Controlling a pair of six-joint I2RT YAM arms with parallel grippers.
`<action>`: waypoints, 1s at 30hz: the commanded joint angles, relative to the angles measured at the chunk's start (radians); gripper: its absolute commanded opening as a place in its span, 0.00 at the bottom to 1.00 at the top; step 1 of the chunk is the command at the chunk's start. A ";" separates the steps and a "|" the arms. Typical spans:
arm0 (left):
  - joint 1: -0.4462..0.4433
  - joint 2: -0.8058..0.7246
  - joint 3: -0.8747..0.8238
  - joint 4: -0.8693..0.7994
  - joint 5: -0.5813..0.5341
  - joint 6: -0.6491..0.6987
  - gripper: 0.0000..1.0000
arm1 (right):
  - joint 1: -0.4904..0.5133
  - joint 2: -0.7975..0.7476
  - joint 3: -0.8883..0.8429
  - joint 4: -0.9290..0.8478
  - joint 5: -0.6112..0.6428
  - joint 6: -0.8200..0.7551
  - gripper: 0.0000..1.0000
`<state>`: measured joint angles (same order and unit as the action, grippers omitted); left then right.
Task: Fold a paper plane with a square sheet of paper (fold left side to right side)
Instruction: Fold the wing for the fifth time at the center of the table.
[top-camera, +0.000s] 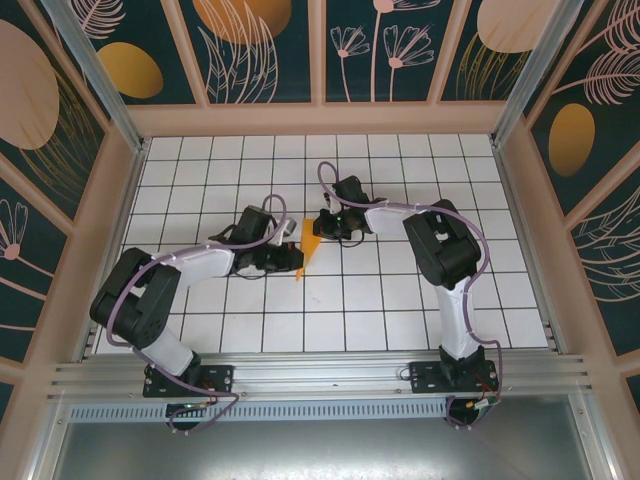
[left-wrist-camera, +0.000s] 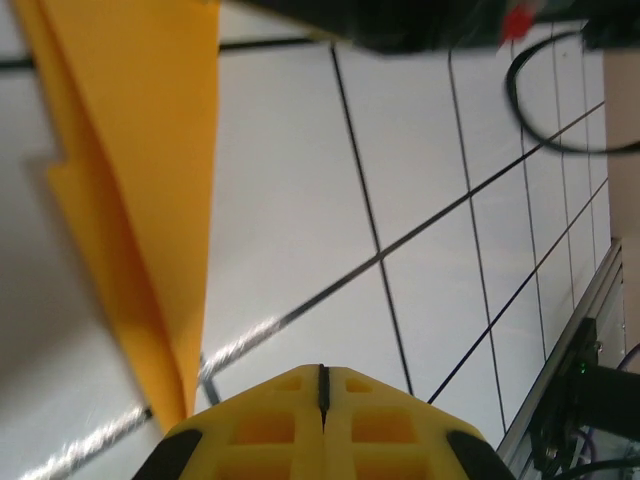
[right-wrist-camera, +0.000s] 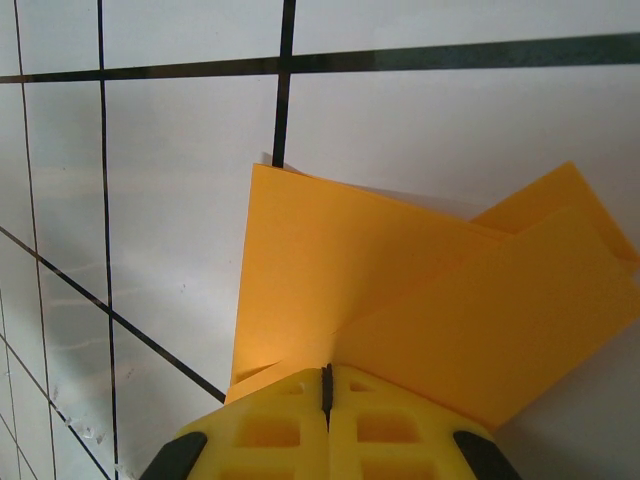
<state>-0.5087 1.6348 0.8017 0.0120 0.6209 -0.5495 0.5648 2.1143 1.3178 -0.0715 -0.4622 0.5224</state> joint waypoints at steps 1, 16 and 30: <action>0.007 0.067 0.042 -0.025 0.007 0.033 0.06 | 0.000 0.031 -0.003 -0.060 0.063 -0.022 0.04; 0.006 0.143 0.000 -0.078 -0.005 0.093 0.06 | 0.000 0.030 0.007 -0.077 0.076 -0.028 0.05; 0.012 -0.070 -0.087 -0.064 -0.003 0.072 0.06 | -0.008 -0.035 0.022 -0.020 0.061 -0.057 0.08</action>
<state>-0.5045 1.6348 0.7197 -0.0563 0.6189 -0.4721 0.5648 2.1139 1.3262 -0.0837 -0.4545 0.4953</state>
